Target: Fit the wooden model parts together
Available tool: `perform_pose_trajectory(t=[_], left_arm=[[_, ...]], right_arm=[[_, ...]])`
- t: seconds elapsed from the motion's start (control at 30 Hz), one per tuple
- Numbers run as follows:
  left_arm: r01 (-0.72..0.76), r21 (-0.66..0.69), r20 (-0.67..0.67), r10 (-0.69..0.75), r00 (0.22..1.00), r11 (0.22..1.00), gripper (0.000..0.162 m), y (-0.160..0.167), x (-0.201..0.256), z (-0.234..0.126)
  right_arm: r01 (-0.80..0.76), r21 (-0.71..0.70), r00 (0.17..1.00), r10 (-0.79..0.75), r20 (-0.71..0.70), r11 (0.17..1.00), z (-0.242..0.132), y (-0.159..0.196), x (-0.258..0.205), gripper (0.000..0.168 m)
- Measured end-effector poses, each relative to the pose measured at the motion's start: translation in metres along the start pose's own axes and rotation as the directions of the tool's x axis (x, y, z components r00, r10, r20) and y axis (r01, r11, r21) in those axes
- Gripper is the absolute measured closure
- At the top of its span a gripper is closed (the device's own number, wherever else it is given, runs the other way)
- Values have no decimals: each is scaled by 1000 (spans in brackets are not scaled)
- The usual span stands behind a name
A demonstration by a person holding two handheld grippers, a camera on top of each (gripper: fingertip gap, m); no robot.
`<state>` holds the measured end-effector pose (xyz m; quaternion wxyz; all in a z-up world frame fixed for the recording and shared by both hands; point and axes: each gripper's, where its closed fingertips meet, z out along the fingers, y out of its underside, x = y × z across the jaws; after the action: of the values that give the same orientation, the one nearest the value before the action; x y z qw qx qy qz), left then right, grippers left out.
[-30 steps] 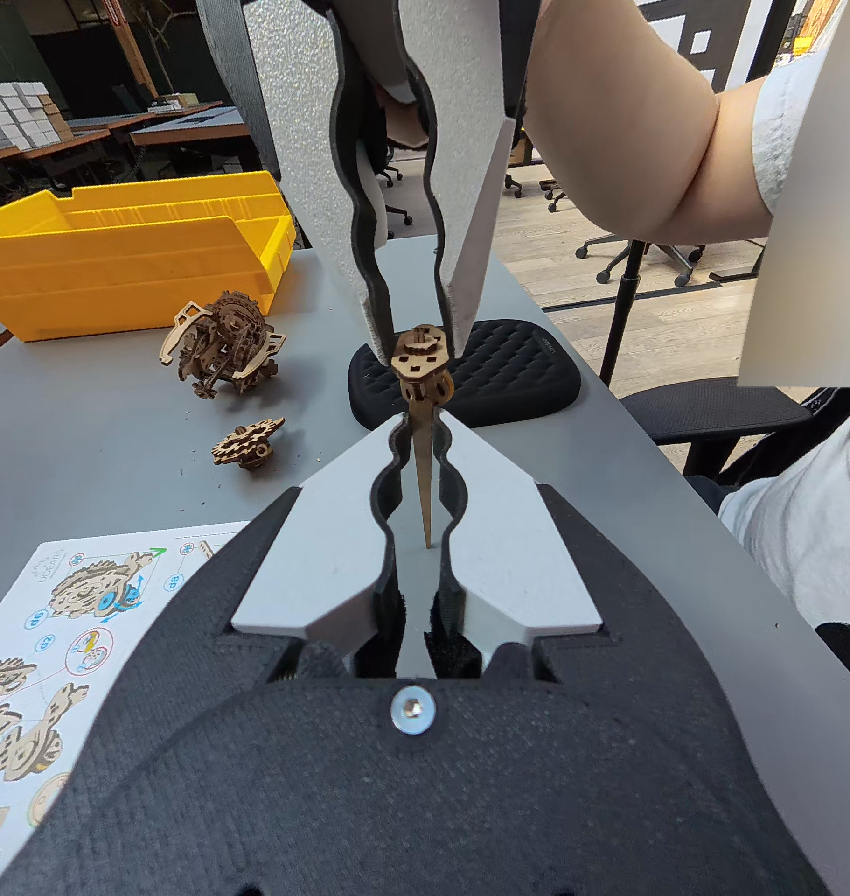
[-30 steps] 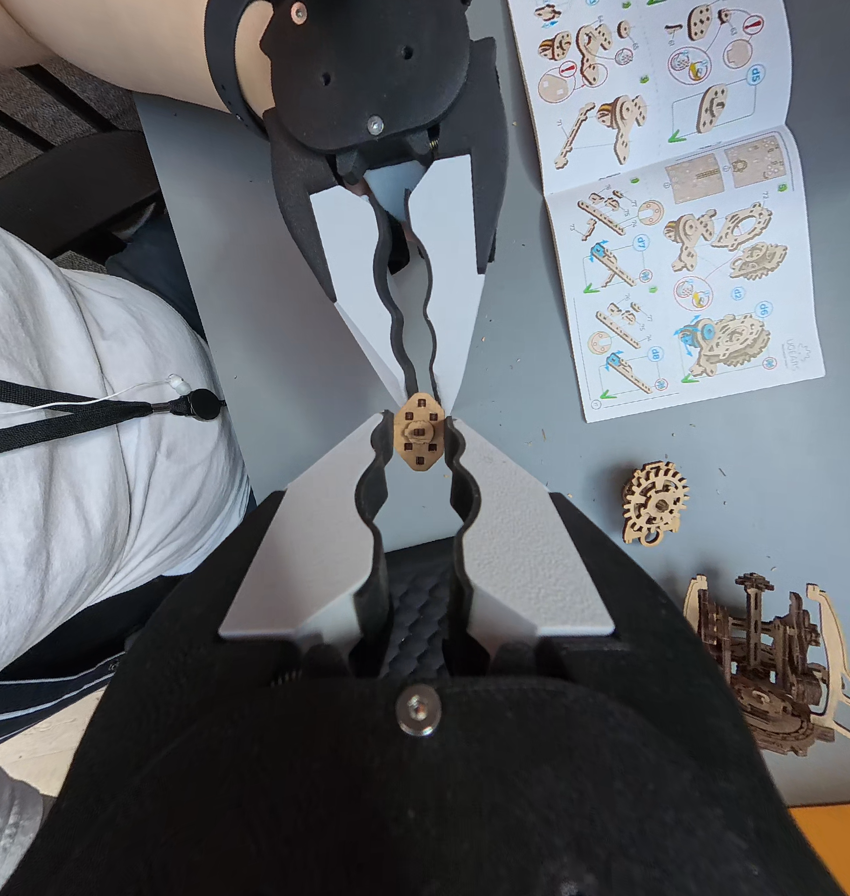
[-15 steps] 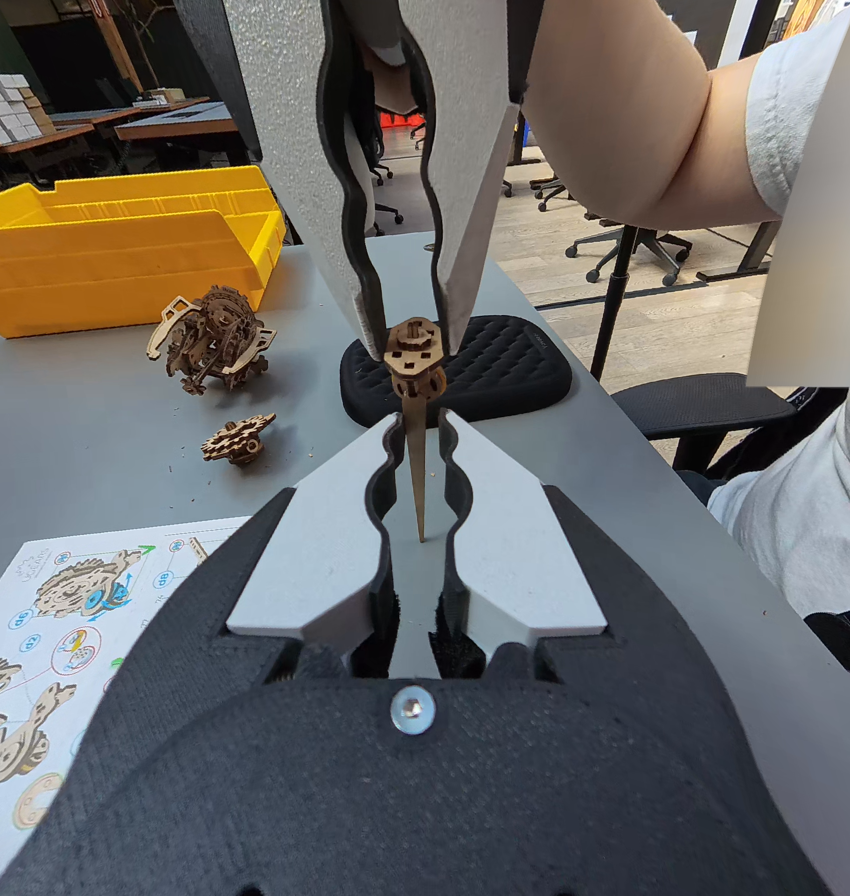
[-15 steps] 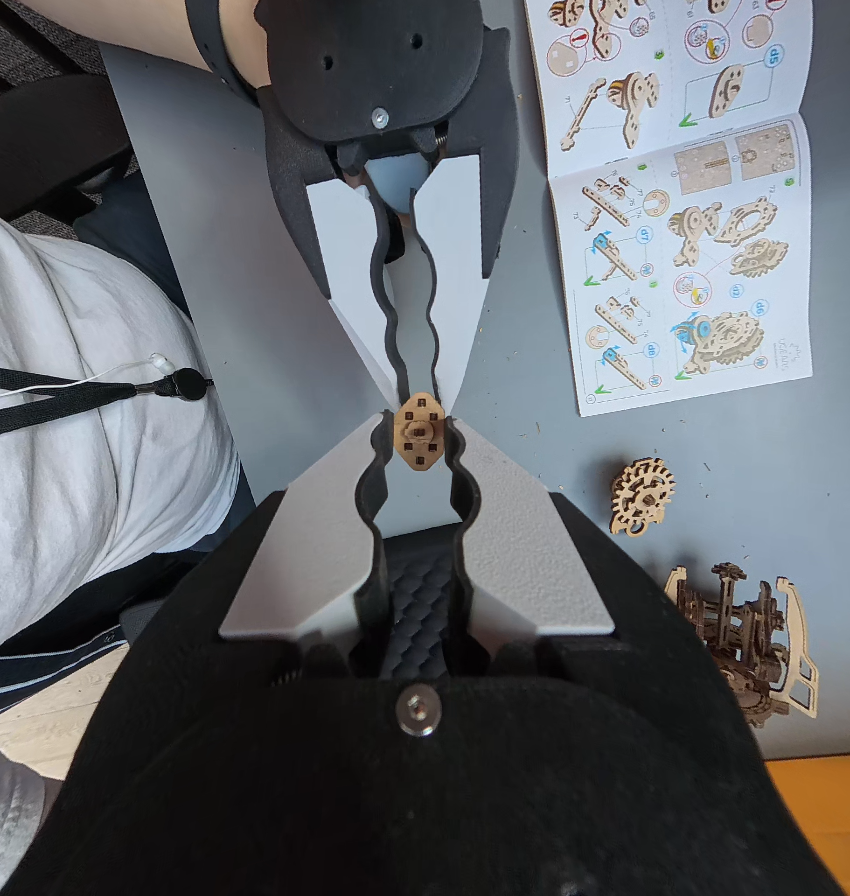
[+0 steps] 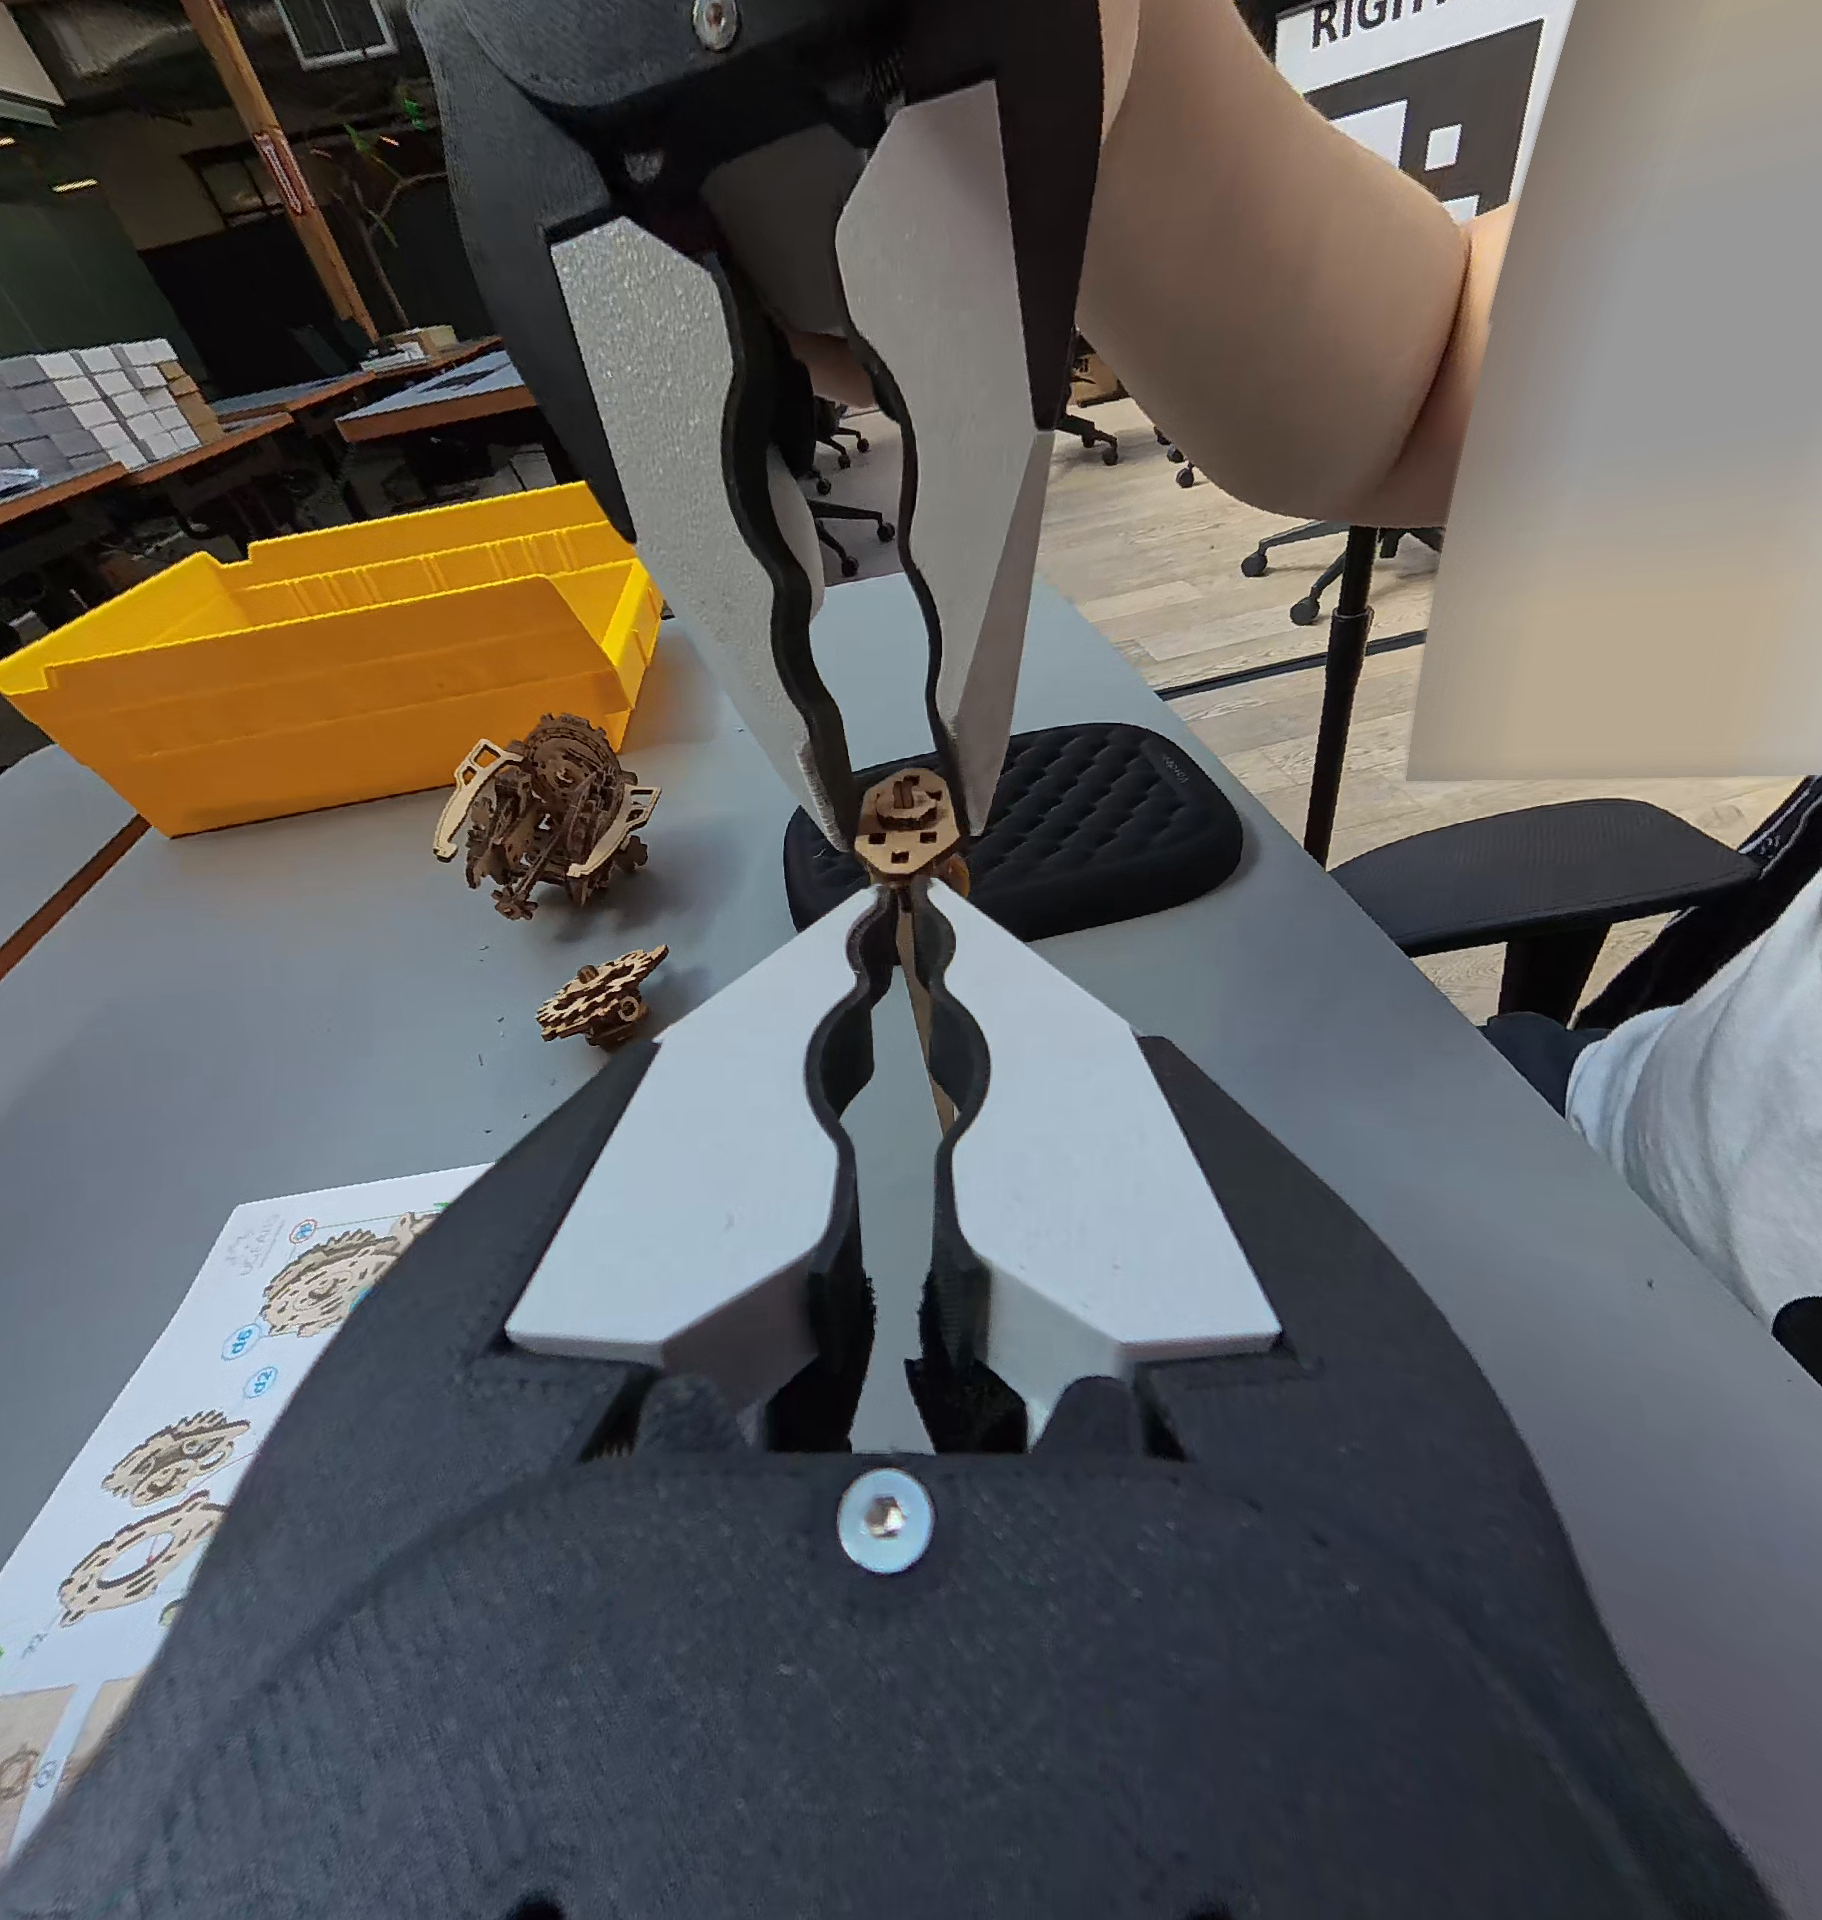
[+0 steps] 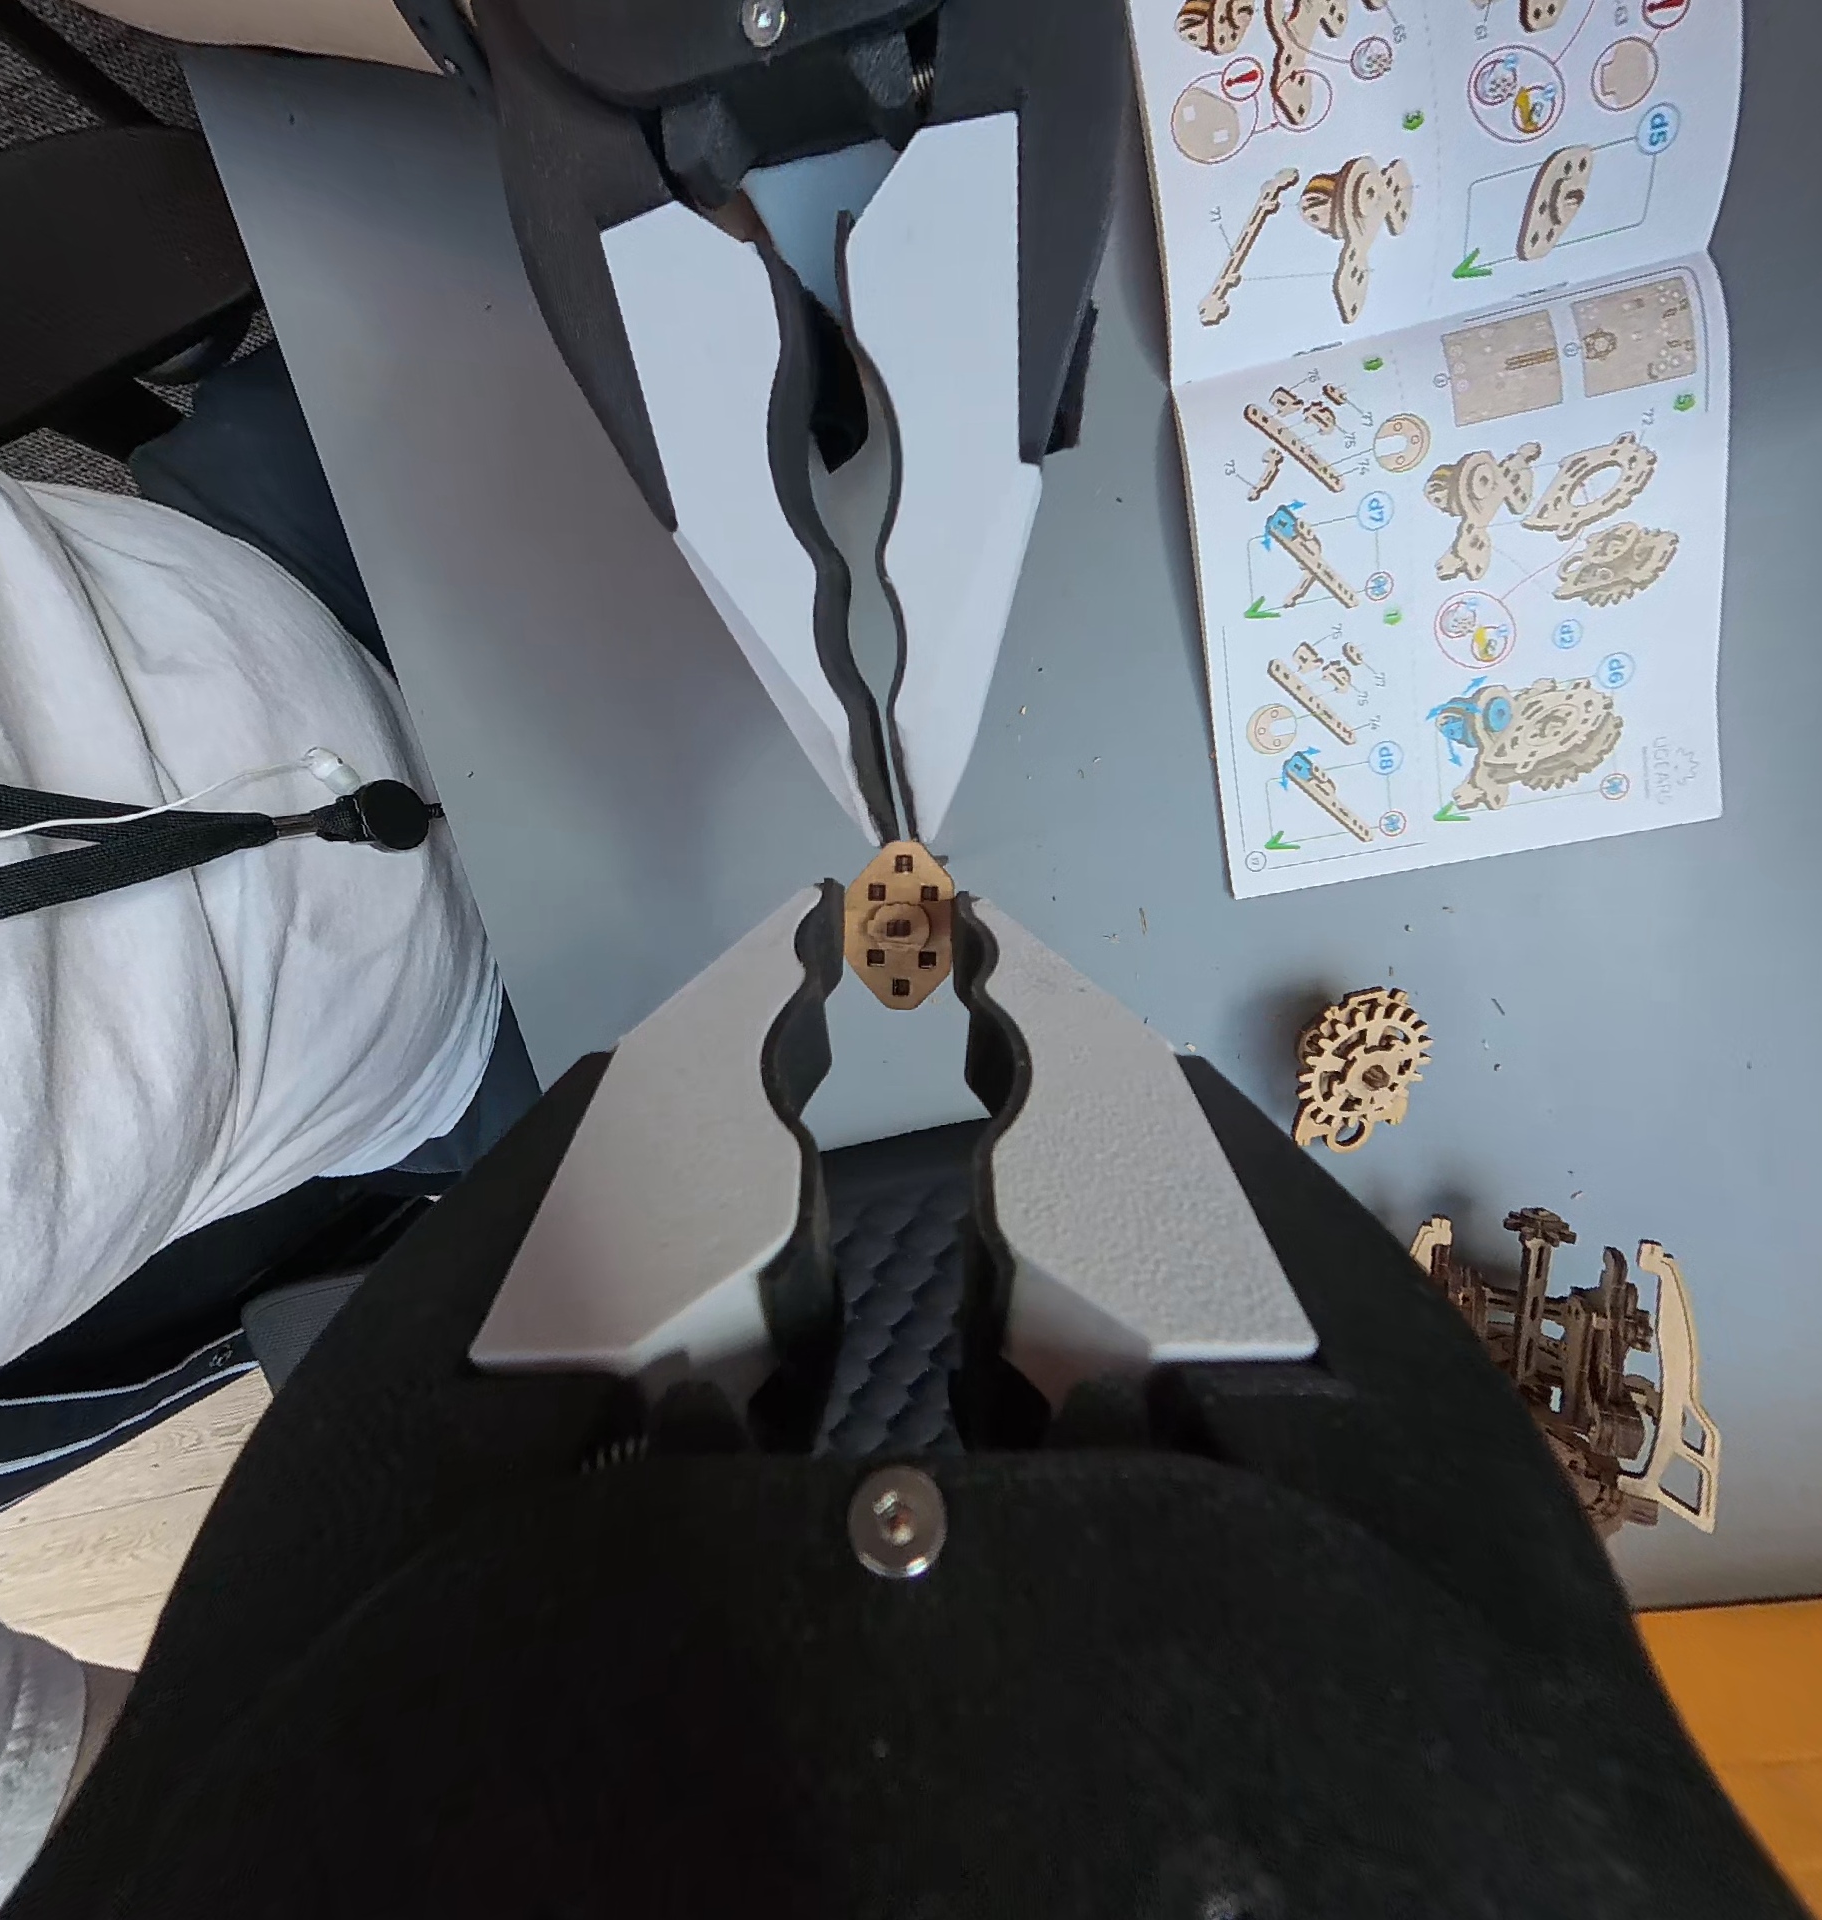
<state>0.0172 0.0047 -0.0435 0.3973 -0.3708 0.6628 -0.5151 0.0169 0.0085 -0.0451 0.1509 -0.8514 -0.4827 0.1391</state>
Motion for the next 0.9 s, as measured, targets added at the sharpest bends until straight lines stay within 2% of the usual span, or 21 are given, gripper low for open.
perform_pose_trajectory(t=[0.43, 0.9], left_arm=[[85, 46, -32, -84, 996, 995, 162, 3, 0, 3], [106, 110, -27, -103, 994, 988, 162, 3, -3, 2]], right_arm=[[0, 3, 1000, 0, -1, 1000, 0, 0, 1, 148], [9, 46, 1000, -9, 5, 999, 0, -2, 3, 148]])
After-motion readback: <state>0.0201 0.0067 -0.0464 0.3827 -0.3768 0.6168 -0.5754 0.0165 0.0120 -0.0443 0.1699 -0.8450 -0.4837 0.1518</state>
